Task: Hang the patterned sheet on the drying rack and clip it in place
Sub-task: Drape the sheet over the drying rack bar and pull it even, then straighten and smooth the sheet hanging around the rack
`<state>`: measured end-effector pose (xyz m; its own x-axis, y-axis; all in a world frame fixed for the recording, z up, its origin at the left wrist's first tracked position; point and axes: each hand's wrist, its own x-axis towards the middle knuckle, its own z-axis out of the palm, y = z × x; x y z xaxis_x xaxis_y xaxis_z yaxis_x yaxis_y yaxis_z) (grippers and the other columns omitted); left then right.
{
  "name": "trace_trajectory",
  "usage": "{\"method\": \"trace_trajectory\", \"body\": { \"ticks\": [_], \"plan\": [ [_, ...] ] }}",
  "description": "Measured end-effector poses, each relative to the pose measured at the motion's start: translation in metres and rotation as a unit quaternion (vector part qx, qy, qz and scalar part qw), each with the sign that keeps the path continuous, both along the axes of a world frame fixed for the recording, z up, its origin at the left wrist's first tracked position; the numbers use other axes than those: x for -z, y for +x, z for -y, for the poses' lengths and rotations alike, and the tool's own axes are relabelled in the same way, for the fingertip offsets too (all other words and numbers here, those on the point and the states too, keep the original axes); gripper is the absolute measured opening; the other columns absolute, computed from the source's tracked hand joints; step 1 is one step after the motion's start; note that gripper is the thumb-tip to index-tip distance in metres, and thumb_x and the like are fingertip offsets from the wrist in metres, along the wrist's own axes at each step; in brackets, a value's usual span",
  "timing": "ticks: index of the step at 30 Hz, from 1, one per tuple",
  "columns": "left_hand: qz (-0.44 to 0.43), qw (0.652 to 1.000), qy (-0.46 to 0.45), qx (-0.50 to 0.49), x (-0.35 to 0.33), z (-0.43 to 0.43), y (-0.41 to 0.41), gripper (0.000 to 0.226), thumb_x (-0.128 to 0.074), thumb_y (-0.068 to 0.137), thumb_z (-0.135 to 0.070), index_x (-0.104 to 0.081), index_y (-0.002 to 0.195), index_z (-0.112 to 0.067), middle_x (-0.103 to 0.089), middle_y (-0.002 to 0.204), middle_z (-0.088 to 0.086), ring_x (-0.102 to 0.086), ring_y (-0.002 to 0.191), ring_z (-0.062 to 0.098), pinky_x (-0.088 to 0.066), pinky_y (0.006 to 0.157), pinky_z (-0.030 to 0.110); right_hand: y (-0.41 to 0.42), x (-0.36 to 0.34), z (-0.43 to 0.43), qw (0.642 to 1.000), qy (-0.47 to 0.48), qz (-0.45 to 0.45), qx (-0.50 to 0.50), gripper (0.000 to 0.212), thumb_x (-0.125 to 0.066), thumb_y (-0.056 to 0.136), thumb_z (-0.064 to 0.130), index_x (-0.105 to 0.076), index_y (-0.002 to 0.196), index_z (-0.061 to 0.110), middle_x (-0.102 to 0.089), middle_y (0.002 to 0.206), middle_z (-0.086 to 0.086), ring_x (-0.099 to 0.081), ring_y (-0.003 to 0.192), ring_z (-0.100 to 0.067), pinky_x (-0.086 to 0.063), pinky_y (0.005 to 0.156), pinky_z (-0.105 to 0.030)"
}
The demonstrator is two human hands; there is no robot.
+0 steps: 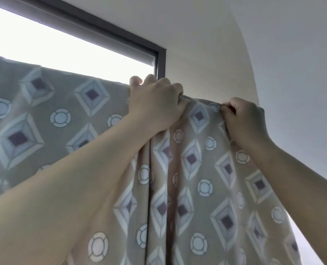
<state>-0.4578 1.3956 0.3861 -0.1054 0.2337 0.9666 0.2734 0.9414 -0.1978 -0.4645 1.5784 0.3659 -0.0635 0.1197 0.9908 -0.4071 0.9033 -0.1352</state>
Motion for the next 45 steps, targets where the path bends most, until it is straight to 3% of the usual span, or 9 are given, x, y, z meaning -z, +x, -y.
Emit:
{"method": "trace_trajectory", "body": {
  "ticks": [4,10,14,18,23,27,33,38,45],
  "plan": [
    [-0.019,0.997,-0.034,-0.062,0.005,-0.015,-0.003,0.036,-0.031,0.095,-0.043,-0.057,0.112,-0.025,-0.060,0.112,0.000,-0.045,0.114,0.027,-0.021,0.102,0.050,0.002,0.004,-0.035,0.996,-0.083,0.033,0.013,0.024,-0.041,0.097,0.017,-0.061,0.090,0.006,-0.062,0.084,-0.009,-0.055,0.075,-0.025,-0.040,0.058,-0.025],
    [-0.012,0.994,-0.074,-0.082,0.019,-0.049,-0.013,0.032,-0.034,0.092,-0.020,-0.056,0.114,-0.025,-0.058,0.114,-0.003,-0.042,0.120,0.027,0.000,0.107,0.064,0.008,0.010,-0.031,0.970,0.015,0.220,-0.100,0.027,-0.061,0.088,0.034,-0.061,0.111,0.018,-0.065,0.094,-0.001,-0.064,0.082,-0.020,-0.052,0.063,-0.027],
    [-0.002,0.990,-0.129,-0.051,0.032,-0.058,-0.016,0.035,-0.031,0.097,-0.032,-0.056,0.120,-0.028,-0.053,0.130,-0.006,-0.027,0.136,0.023,0.011,0.106,0.064,0.004,0.016,-0.038,0.986,0.061,0.158,0.002,0.015,-0.060,0.091,0.027,-0.068,0.094,0.014,-0.063,0.081,0.003,-0.057,0.070,-0.011,-0.039,0.054,-0.009],
    [0.001,0.987,-0.159,-0.008,0.043,-0.069,-0.016,0.049,-0.027,0.094,-0.054,-0.049,0.128,-0.026,-0.049,0.135,-0.007,-0.020,0.141,0.019,0.010,0.107,0.061,0.004,0.025,-0.056,0.991,0.022,0.134,0.011,0.012,-0.056,0.093,0.020,-0.065,0.096,0.013,-0.060,0.085,-0.001,-0.053,0.078,-0.017,-0.036,0.058,-0.022],
    [-0.009,0.991,-0.113,0.072,0.071,-0.087,-0.026,0.034,-0.038,0.096,-0.033,-0.052,0.125,-0.022,-0.050,0.135,-0.002,-0.024,0.140,0.022,0.002,0.112,0.054,0.014,0.044,-0.077,0.967,-0.048,0.221,-0.114,0.013,-0.063,0.088,0.025,-0.058,0.076,0.023,-0.064,0.079,-0.001,-0.060,0.077,-0.021,-0.051,0.073,-0.035],
    [0.013,0.987,-0.104,0.119,0.108,-0.097,-0.030,0.030,-0.045,0.093,-0.023,-0.058,0.121,-0.020,-0.055,0.129,-0.001,-0.033,0.136,0.022,-0.004,0.112,0.051,0.029,0.073,-0.081,0.906,-0.047,0.395,-0.144,0.028,-0.064,0.085,0.032,-0.053,0.107,0.019,-0.063,0.093,-0.004,-0.057,0.080,-0.017,-0.046,0.066,-0.025],
    [-0.020,0.988,-0.094,0.123,0.165,-0.101,-0.036,0.015,-0.053,0.078,-0.012,-0.068,0.081,-0.016,-0.069,0.084,0.001,-0.063,0.095,0.024,-0.022,0.099,0.044,0.024,0.129,-0.085,0.846,-0.034,0.525,-0.083,0.016,-0.058,0.091,0.014,-0.062,0.107,0.013,-0.065,0.085,0.002,-0.058,0.073,-0.007,-0.044,0.058,-0.012],
    [0.003,0.977,-0.175,0.120,0.224,-0.111,-0.029,0.035,-0.034,0.080,-0.013,-0.065,0.064,-0.011,-0.069,0.067,0.009,-0.068,0.081,0.027,-0.022,0.111,0.051,0.014,0.181,-0.090,0.833,-0.116,0.528,-0.119,0.009,-0.054,0.094,0.016,-0.062,0.094,0.015,-0.066,0.079,-0.002,-0.057,0.069,-0.013,-0.046,0.065,-0.022],
    [0.132,0.958,-0.207,0.148,0.314,-0.136,-0.049,0.016,-0.060,0.051,-0.002,-0.060,0.056,-0.018,-0.058,0.052,0.001,-0.059,0.054,0.024,-0.043,0.100,0.048,0.010,0.263,-0.108,0.835,-0.215,0.499,-0.085,0.008,-0.054,0.093,0.018,-0.062,0.094,0.016,-0.064,0.079,0.001,-0.057,0.068,-0.010,-0.043,0.061,-0.016]
  ]
}}
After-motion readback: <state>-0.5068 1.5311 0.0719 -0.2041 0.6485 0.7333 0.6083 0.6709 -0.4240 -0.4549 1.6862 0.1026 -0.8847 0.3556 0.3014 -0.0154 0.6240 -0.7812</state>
